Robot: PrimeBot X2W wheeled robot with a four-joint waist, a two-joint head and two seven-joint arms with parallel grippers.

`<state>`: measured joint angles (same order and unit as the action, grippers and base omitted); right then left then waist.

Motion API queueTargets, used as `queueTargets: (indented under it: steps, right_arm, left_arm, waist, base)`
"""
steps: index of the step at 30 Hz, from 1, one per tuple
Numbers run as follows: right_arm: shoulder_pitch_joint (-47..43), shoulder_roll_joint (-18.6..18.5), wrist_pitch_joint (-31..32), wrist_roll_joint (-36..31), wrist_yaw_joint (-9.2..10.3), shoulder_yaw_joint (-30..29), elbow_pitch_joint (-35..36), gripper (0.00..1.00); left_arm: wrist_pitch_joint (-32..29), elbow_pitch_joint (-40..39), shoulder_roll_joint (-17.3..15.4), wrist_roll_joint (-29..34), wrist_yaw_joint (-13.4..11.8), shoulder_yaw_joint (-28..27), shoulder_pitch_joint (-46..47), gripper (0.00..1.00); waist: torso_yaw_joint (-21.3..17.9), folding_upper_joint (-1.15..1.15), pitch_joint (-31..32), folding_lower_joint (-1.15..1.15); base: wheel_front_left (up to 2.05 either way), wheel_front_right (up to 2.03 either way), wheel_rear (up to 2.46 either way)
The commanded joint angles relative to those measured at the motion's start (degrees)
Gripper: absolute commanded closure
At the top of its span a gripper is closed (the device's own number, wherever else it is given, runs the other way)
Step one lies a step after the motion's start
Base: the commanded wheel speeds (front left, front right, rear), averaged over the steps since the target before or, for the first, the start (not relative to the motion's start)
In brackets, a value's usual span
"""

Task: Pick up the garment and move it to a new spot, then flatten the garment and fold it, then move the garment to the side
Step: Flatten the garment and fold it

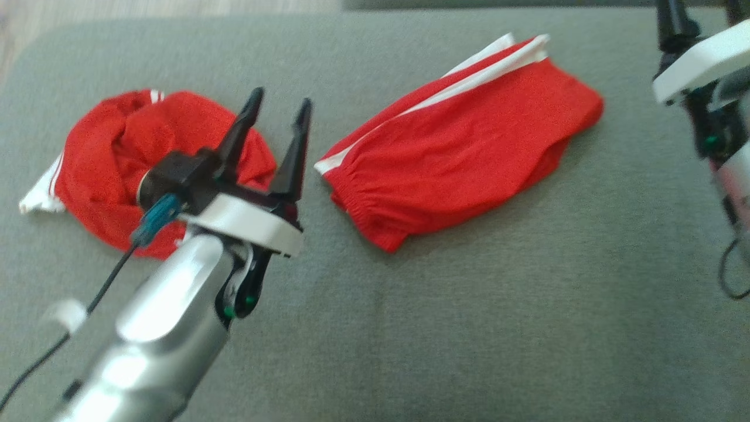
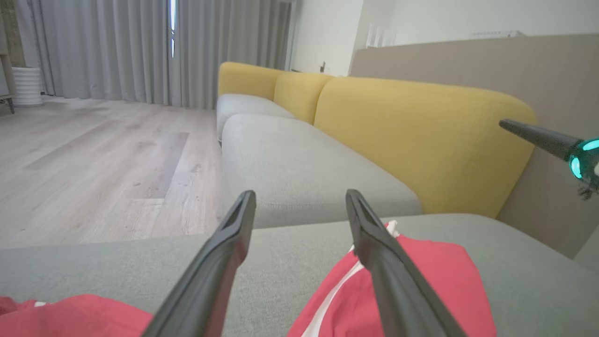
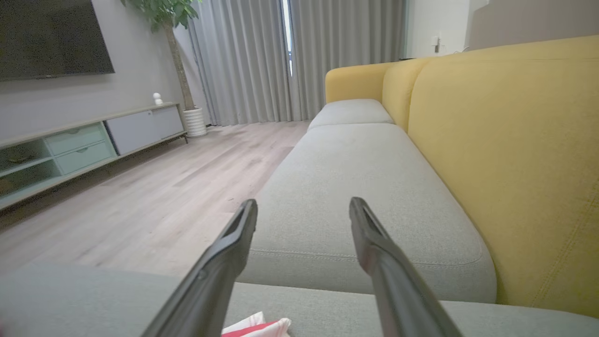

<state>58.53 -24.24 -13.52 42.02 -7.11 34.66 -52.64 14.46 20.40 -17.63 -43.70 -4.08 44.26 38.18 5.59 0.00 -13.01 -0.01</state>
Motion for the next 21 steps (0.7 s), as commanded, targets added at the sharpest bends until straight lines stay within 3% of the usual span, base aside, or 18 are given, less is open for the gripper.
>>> queueTargets:
  steps: [1,9,15,21]
  right_arm:
    - [-1.3,1.2,-0.9,-0.1,-0.37,-0.6,2.0,0.0]
    - [-15.3,9.3,-1.5,-9.9,-0.37,-16.7,13.1,0.0]
    - [-30.9,17.5,-1.5,-20.9,-0.37,-25.9,22.4,0.0]
    - [-43.1,21.0,-1.5,-26.8,-0.37,-29.8,27.9,0.0]
  left_arm:
    - [0.5,-2.3,-1.7,0.7,-0.6,-3.6,-0.1,0.0]
    - [0.5,-9.4,1.1,7.3,-2.7,-14.9,-13.4,0.0]
    - [0.5,-11.3,5.0,13.7,-1.6,-19.6,-22.3,0.0]
    - [0.5,-11.4,9.0,20.8,0.3,-23.9,-30.1,0.0]
  waist:
    - [-2.4,0.0,3.0,0.01]
    - [-5.2,0.0,7.8,0.01]
    - [-6.2,0.0,10.6,0.01]
    - [-6.8,0.0,12.4,0.01]
  base:
    - [0.0,0.0,0.0]
    - [0.0,0.0,0.0]
    - [0.0,0.0,0.0]
    - [0.0,0.0,0.0]
